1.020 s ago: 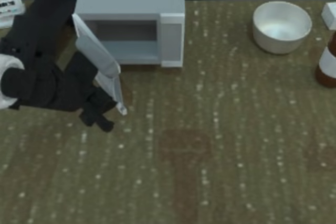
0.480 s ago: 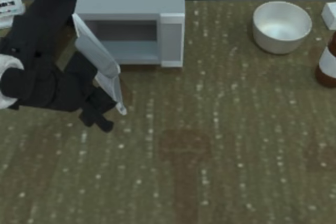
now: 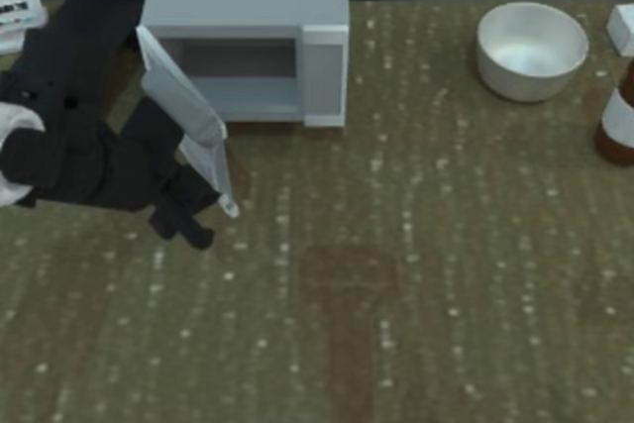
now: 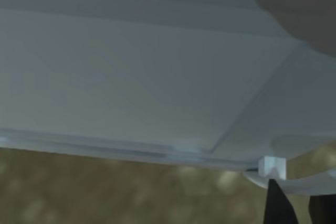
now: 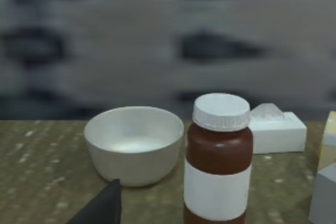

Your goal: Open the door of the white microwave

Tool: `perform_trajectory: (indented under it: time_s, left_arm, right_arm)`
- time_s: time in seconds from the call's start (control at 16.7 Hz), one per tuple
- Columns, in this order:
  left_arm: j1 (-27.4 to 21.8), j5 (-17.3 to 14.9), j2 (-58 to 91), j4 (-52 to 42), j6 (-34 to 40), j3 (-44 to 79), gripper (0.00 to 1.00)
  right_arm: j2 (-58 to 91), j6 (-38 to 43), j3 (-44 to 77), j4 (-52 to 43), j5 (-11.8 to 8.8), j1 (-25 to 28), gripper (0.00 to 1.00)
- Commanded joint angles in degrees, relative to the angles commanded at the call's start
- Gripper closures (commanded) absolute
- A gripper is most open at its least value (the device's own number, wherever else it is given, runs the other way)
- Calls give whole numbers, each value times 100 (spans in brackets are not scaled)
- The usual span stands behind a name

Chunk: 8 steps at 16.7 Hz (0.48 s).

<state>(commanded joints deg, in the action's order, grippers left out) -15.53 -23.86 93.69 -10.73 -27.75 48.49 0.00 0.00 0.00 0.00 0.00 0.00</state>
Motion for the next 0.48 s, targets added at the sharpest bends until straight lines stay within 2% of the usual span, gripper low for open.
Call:
perform_trajectory:
  time_s: [0.48]
  left_arm:
    - [226, -242, 1, -214, -469, 65, 100]
  right_arm:
    - [0, 0, 0, 0, 0, 0, 0]
